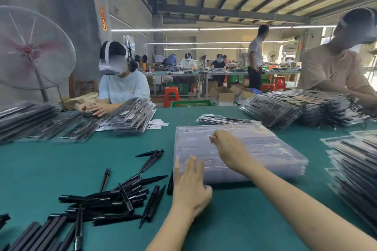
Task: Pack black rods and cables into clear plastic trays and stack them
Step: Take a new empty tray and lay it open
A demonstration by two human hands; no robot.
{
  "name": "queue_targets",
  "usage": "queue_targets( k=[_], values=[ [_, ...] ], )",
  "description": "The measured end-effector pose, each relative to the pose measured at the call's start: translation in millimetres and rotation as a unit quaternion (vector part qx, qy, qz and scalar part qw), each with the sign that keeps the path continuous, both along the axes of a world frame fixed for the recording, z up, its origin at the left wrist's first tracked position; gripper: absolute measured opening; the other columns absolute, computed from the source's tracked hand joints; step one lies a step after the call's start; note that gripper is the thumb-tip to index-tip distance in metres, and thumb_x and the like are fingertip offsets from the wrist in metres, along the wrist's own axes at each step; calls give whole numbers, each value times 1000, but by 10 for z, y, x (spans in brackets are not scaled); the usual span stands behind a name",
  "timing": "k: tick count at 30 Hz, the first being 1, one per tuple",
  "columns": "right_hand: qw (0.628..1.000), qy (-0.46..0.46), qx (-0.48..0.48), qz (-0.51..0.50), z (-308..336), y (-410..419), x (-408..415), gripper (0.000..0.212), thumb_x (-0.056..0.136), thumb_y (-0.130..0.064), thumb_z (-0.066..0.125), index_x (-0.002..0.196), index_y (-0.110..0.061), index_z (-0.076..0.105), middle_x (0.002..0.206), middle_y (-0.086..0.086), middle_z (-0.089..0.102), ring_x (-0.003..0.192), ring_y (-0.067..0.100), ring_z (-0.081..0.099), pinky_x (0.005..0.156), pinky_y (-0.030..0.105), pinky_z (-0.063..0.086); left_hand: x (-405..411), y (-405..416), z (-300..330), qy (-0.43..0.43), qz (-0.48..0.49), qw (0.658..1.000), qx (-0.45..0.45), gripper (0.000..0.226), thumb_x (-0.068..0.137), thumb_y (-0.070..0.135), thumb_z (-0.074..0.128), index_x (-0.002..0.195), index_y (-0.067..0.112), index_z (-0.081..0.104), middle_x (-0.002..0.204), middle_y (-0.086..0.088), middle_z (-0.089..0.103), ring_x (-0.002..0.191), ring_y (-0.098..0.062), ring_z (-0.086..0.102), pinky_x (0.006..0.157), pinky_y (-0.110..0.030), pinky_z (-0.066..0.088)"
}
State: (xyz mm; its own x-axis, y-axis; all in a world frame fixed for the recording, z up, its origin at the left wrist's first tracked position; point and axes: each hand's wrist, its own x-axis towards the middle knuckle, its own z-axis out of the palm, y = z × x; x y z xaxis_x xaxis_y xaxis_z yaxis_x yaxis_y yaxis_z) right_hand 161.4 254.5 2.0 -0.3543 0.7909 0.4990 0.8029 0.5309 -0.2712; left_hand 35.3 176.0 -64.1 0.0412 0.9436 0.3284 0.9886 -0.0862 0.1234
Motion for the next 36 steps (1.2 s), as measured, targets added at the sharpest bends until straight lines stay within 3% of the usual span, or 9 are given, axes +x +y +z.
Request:
queue_targets(
  k=[3, 8, 11, 15, 19, 24, 28, 32, 36],
  values=[
    [997, -46, 45, -30, -197, -19, -42, 17, 104, -25, 33, 100, -15, 45, 95, 5, 67, 87, 29, 60, 63, 35, 25, 48, 273, 227, 9, -13, 999, -48, 64, 91, 56, 41, 138, 13, 33, 142, -10, 41, 134, -25, 34, 113, -43, 17],
    [992, -119, 23, 23, -259, -55, -4, 26, 97, -48, 42, 95, -22, 37, 92, -5, 52, 97, 21, 52, 71, 34, 26, 114, 475, 219, 13, 25, 989, -142, 77, 78, 77, 44, 127, 19, 54, 129, -2, 60, 124, -24, 49, 112, -59, 13],
    [986, -148, 79, 16, -208, -78, -23, 29, 100, -41, 39, 109, -16, 50, 105, 1, 61, 101, 23, 55, 71, 31, 29, 103, 495, 174, 7, 25, 992, -126, 76, 75, 79, 46, 127, 24, 52, 132, 0, 57, 124, -24, 49, 108, -63, 16],
    [991, 127, 37, 24, 400, 48, -36, 25, 100, -20, 47, 97, -8, 69, 97, 6, 68, 85, 23, 60, 72, 31, 45, 94, 526, 178, 34, 29, 985, -166, 89, 75, 82, 43, 148, 34, 27, 155, -6, 28, 143, -27, 24, 109, -66, 10],
    [910, 360, 186, -84, 1629, 273, 535, 26, 100, -17, 45, 96, -6, 68, 79, 0, 59, 59, 1, 45, 54, 7, 31, 75, 538, 152, 29, 29, 985, -167, 90, 76, 81, 42, 150, 35, 19, 159, -6, 18, 145, -27, 18, 111, -66, 7],
    [978, 156, 132, 36, 1357, -102, 816, 19, 95, -15, 57, 97, -3, 71, 86, 12, 70, 73, 26, 63, 67, 24, 50, 63, 514, 275, 22, 18, 975, -220, 88, 82, 72, 46, 153, 33, 10, 161, -5, 6, 147, -26, 10, 113, -63, 1],
    [979, -157, 59, 112, 369, -429, 369, 28, 97, -24, 52, 122, -14, 60, 124, 3, 55, 112, 24, 55, 84, 33, 43, -16, 400, 295, 31, -32, 979, -197, 81, 91, 56, 48, 153, 29, 5, 161, -1, -1, 148, -19, -1, 114, -61, -6],
    [979, -204, -12, 15, -59, -489, 263, 46, 90, -30, 60, 132, -22, 41, 145, 4, 33, 134, 23, 32, 107, 45, 28, 5, 142, 94, 82, -16, 992, -97, 69, 92, 56, 40, 151, 33, 14, 158, 1, 17, 147, -19, 9, 112, -65, -1],
    [975, -218, 24, -38, -129, -559, 159, 37, 92, -20, 56, 125, -18, 40, 126, 6, 55, 116, 27, 50, 91, 41, 38, -45, 87, 140, 24, 41, 988, -146, 70, 87, 67, 44, 146, 53, 10, 156, -8, 12, 147, -24, 1, 107, -72, 8]
  ],
)
